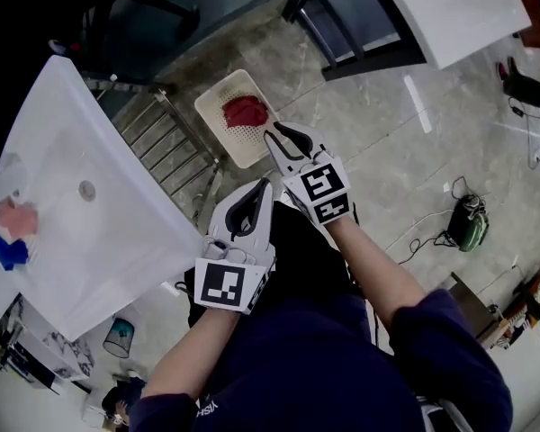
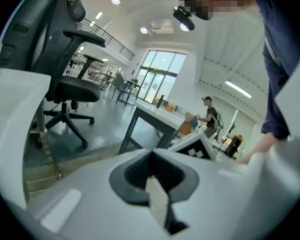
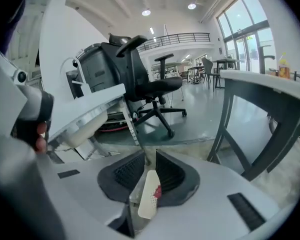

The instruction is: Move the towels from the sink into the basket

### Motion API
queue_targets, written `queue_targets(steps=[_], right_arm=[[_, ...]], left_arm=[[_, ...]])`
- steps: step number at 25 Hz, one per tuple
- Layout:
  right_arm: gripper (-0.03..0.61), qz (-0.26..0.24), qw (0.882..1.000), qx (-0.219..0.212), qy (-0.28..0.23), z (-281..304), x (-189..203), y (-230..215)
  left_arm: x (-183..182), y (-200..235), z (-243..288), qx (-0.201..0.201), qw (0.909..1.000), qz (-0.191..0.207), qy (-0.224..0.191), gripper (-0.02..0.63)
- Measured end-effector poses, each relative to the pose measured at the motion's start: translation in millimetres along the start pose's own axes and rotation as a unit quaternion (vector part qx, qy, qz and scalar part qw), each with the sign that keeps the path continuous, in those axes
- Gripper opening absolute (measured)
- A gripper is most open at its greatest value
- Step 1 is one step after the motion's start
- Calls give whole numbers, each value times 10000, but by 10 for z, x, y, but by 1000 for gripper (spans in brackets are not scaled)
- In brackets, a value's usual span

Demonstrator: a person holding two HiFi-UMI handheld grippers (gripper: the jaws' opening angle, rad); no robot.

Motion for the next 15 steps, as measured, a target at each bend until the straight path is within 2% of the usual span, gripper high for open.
queue_targets(steps=[6, 15], right_arm=[[48, -96, 9991, 115, -408, -556, -523, 288], [28, -337, 9957, -11, -857, -1079, -1218, 717]], left_arm=[[-449, -69, -403, 14, 9994, 273, -212, 3], [-946, -20, -958, -334, 9965, 528, -554, 3]])
Point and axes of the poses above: the fingertips, and each gripper's own axes: z forward along the fingers, y to its left, x out of its underside, the point moved 6 cm from there along -z, backward along the fingers, and after that the axes turned 1 degree about -x, right-handed, at the moved point
